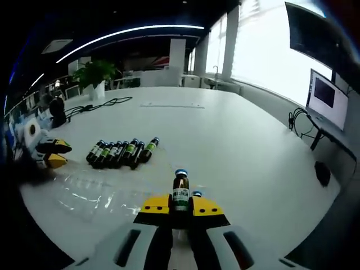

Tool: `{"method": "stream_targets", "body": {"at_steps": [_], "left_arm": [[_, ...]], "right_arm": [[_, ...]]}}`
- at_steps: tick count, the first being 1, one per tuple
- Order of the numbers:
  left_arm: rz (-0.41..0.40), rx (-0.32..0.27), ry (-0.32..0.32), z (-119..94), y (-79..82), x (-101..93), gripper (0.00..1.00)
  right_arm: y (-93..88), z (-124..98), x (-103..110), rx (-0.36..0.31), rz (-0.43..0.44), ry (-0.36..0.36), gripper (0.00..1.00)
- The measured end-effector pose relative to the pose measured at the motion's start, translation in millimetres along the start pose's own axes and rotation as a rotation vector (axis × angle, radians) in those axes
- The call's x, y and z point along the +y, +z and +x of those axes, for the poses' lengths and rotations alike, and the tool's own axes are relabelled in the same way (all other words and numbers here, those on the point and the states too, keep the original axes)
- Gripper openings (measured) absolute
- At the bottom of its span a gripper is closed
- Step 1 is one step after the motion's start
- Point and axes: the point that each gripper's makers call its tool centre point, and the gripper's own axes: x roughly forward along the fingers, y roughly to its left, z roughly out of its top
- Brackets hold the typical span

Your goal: Grip medicine bottles put into box

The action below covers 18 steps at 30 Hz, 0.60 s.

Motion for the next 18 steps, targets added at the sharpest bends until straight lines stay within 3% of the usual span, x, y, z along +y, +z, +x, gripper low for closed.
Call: {"method": "stream_targets", "body": {"at_steps": [12,18], "left_arm": [[0.002,0.001,-0.002,0,-0.3,-0.2,0.14],[0.002,0.002,-0.002,-1,-0.6,-0.4,0.14]], "right_arm": [[-9.4,3,3,0.01,0.048,-0.001,0.07],[-13.6,7,2,0.043,0.012,-0.037,0.07]]}}
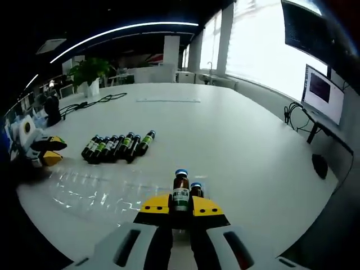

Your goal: Grip medicine bottles put into box

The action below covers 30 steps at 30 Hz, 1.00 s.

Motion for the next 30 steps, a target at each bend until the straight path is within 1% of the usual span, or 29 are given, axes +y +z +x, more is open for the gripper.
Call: {"method": "stream_targets", "body": {"at_steps": [4,8,15,23,30], "left_arm": [[0.001,0.0,0.0,-0.3,-0.1,-0.2,0.14],[0.0,0.0,0.0,-0.5,-0.1,-0.3,0.14],[0.001,0.001,-0.001,-0.6,0.0,-0.3,0.14],[0.001,0.0,0.0,-0.4,0.3,0.0,0.14],[0.001,0.001,0.0,-0.1,0.2,0.2,0.14]], "right_arm": [[-2.0,1.5,4.0,0.009,0.002,0.008,0.07],[-3.2,2.0,3.5,0.017,-0.006,-0.008,0.07],[-5.7,3.5,4.6,0.035,-0.017,-0.014,0.07],[-7.0,4.9,4.8,0.038,-0.008,-0.017,0.08],[-6.5,5.0,2.4,0.033,-0.018,-0.03,0.08]]}}
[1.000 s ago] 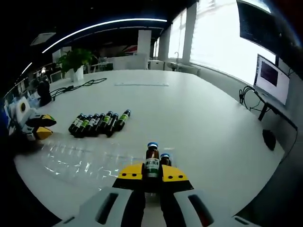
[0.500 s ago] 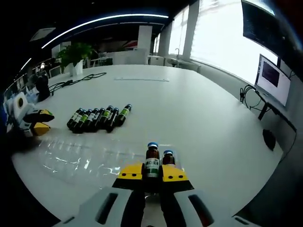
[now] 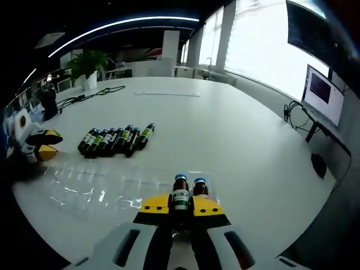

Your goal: Grip medicine bottles put into box

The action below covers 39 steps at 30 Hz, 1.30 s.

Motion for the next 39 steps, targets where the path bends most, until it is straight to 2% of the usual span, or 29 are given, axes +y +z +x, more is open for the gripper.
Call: {"method": "stream_targets", "body": {"at_steps": [13,20,25,39], "left_arm": [[0.001,0.0,0.0,0,-0.3,0.3,0.14],[0.001,0.0,0.0,1,-0.3,-0.3,0.14],[0.002,0.001,-0.001,1,-0.4,-0.9,0.14],[-0.002,-0.001,-0.001,0,-0.3,-0.6,0.14]], "right_arm": [[14.2,-12,-2,-0.059,0.009,0.025,0.05],[4.7,-11,0,-0.025,-0.001,0.059,0.05],[5.0,-12,0,-0.023,0.005,0.064,0.03],[4.9,-10,2,0.116,-0.11,0.147,0.02]]}}
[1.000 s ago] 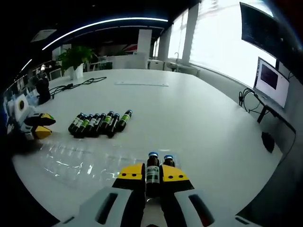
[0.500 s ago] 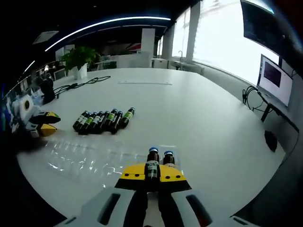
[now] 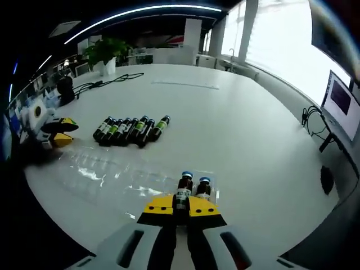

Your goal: Grip medicine bottles put into box

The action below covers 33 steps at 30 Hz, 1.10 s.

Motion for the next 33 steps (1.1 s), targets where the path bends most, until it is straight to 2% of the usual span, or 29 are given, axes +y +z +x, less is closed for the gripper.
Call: {"method": "stream_targets", "body": {"at_steps": [6,20,21,22,23,25,30,32,33], "left_arm": [[-0.001,0.0,0.0,0,0.0,0.7,0.14],[-0.001,0.0,0.001,0,0.0,1.5,0.14],[-0.001,0.0,0.001,0,0.0,1.5,0.14],[-0.001,0.0,0.0,0,0.1,1.4,0.14],[0.0,0.0,0.0,0,0.0,1.4,0.14],[-0.001,0.0,0.001,0,0.0,1.4,0.14],[0.0,0.0,0.001,0,0.3,1.3,0.14],[-0.001,0.0,0.001,0,0.4,1.4,0.14],[-0.001,0.0,0.001,0,0.4,1.4,0.14]], "right_arm": [[-2.9,6,-1,0.036,0.004,0.032,0.03],[-1.4,6,-2,0.022,0.022,0.032,0.0],[-8.9,9,-1,0.047,0.04,0.037,0.0],[-7.7,9,-5,0.024,0.003,0.034,0.0],[-7.3,10,-5,0.011,0.036,0.034,0.0],[-5.8,10,-3,0.001,0.049,0.039,0.0],[-4.2,8,2,-0.028,0.036,0.026,0.0],[-4.2,5,3,-0.052,0.027,0.013,0.0],[-0.4,5,2,-0.086,0.042,0.001,0.0]]}}
